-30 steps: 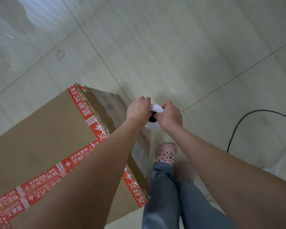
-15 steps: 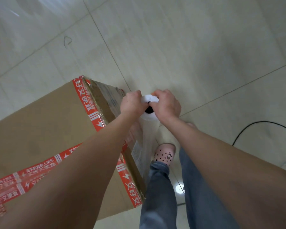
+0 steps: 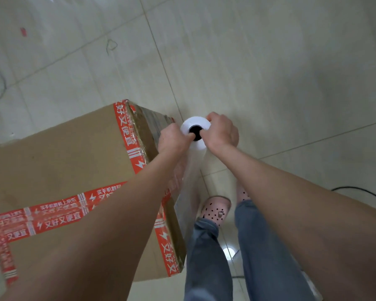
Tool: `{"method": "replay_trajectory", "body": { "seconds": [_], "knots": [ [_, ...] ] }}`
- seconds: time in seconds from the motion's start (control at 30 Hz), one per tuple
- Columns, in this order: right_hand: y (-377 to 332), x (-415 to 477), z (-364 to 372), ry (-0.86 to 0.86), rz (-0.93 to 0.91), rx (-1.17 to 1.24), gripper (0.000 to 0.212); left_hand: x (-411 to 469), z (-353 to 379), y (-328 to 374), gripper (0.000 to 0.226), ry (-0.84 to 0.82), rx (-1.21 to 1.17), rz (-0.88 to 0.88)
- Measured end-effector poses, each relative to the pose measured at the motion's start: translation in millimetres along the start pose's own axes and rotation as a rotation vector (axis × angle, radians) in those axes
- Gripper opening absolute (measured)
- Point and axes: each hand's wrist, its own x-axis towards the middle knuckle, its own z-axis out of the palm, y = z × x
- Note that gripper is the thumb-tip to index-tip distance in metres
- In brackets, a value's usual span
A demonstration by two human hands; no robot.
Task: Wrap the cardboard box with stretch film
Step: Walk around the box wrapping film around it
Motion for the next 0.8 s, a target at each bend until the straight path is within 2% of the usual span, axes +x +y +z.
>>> {"method": "replay_trajectory", "body": {
  "seconds": [0.1,0.23,0.37,0.57,0.67,0.73,0.8],
  "knots": [
    [-1,2,-1,-0.021,0.007,0.013,0.034,1,2,7,0.036,0.038,0.098,0.049],
    [5,6,1,-0.142,0.202,0.151,0.038,3,8,22,0.027,0.048,0.259,0.198],
    [9,12,-1,-0.121,0.15,0.146,0.026,9,9,34,0.02,0.062,0.336,0.279],
    [-13,29,-18,-0.062,-0.09,-0.086,0.035,15,1,32,0.016,0.108,0.09,0.077],
    [-24,31,-17,-0.028,-0.199,-0.086,0.034,19,-4,26,0.023,0.157,-0.085,-0.078],
    [-30,33,-14,-0.028,-0.153,-0.038,0.034,20,-8,23,0.021,0.168,-0.19,-0.147],
    [-32,35,-11,-0.101,0.006,0.082,0.038,22,-11,22,0.018,0.142,-0.261,-0.191]
  ]
}}
